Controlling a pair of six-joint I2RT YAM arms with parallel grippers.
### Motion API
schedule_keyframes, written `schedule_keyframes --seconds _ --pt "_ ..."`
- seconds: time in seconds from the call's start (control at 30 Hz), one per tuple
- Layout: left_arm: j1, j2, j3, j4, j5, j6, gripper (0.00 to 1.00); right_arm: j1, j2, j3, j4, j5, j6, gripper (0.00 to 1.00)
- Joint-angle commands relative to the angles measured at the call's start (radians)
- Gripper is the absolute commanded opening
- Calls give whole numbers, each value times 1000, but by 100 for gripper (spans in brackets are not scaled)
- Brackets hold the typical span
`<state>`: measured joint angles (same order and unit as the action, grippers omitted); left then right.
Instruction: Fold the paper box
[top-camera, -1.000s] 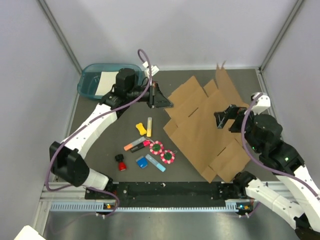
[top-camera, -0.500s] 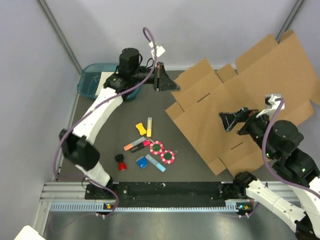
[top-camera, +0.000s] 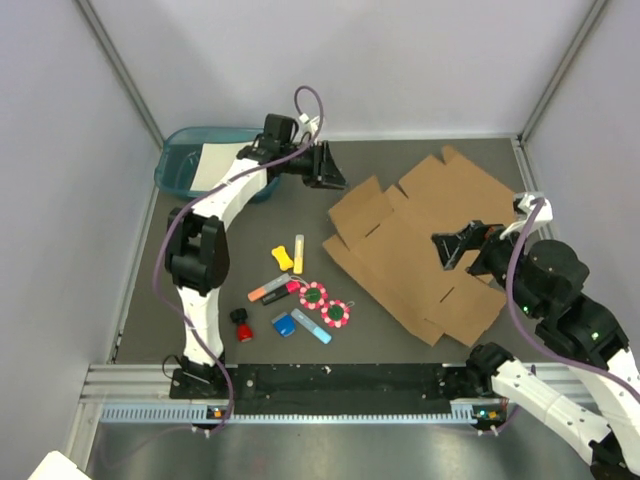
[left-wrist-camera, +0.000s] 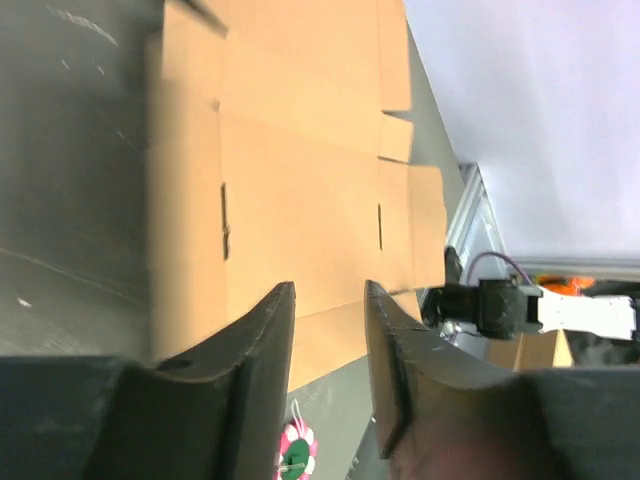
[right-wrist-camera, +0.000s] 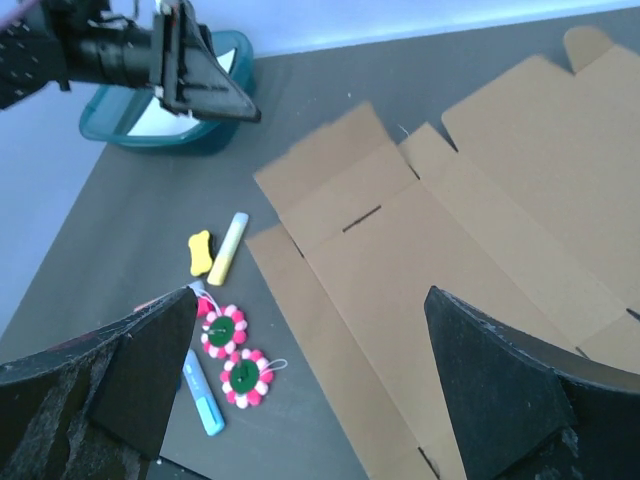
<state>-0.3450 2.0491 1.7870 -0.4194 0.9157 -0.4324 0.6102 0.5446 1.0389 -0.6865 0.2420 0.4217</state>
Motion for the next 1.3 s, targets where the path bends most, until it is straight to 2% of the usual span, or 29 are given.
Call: schedule_keyframes --seconds 0.0,0.03,0.07,0.17,0.23,0.27,0.3,0.33,0.37,0.4,0.43,0.47,0.5,0.53,0.57,0.6,0.73,0.8,1.0,1.17,1.27 --pt "35 -79 61 30 -95 0 55 -6 15 -13 16 14 -18 99" --pt "43 -96 58 31 -122 -5 59 -6 17 -17 16 13 -18 99" --pt "61 -113 54 30 -189 -12 71 -4 18 -20 18 16 -20 99" --pt "77 -217 -30 50 -347 -97 73 -4 17 -36 28 25 -18 99" --pt "54 -344 -229 164 -421 -211 72 -4 17 -54 38 32 -14 99" --pt "-3 -396 -315 201 -481 -260 72 -4 15 -62 50 39 -9 99" --pt "-49 -499 -491 255 -618 -337 72 -4 15 -69 56 40 -8 99" --pt "-105 -547 -568 352 -693 -373 72 -6 15 -82 62 43 -5 99" --pt "-226 -590 -633 370 -781 -415 72 -4 17 -88 68 45 -3 99" --pt "-291 -668 -758 396 -993 -515 72 -4 18 -91 77 46 -1 99" --pt "-351 -705 -818 477 -1084 -572 72 -4 21 -94 81 45 0 99" --pt "-470 -737 -875 510 -1201 -629 73 -4 25 -94 81 40 3 99" --pt "-523 -779 -967 546 -1342 -726 74 -4 25 -94 82 39 3 99" --pt "-563 -787 -991 583 -1395 -770 74 -4 22 -96 84 37 5 99" --pt "-624 -787 -1002 579 -1431 -810 74 -4 18 -99 84 36 5 99" --pt "-647 -771 -1006 567 -1457 -886 74 -4 15 -105 84 40 6 99" --pt "-742 -702 -1014 539 -1563 -1012 74 -4 0 -138 87 36 25 99" --pt "-767 -635 -1031 585 -1546 -1068 74 -6 -9 -151 88 29 31 99" --pt "-784 -486 -1097 864 -1470 -1081 69 -4 -31 -181 87 19 29 99" --pt "-857 -472 -1087 766 -1508 -1149 68 -6 -23 -186 88 25 23 99" --pt "-864 -446 -1110 777 -1489 -1200 68 -6 -9 -197 91 23 25 99"
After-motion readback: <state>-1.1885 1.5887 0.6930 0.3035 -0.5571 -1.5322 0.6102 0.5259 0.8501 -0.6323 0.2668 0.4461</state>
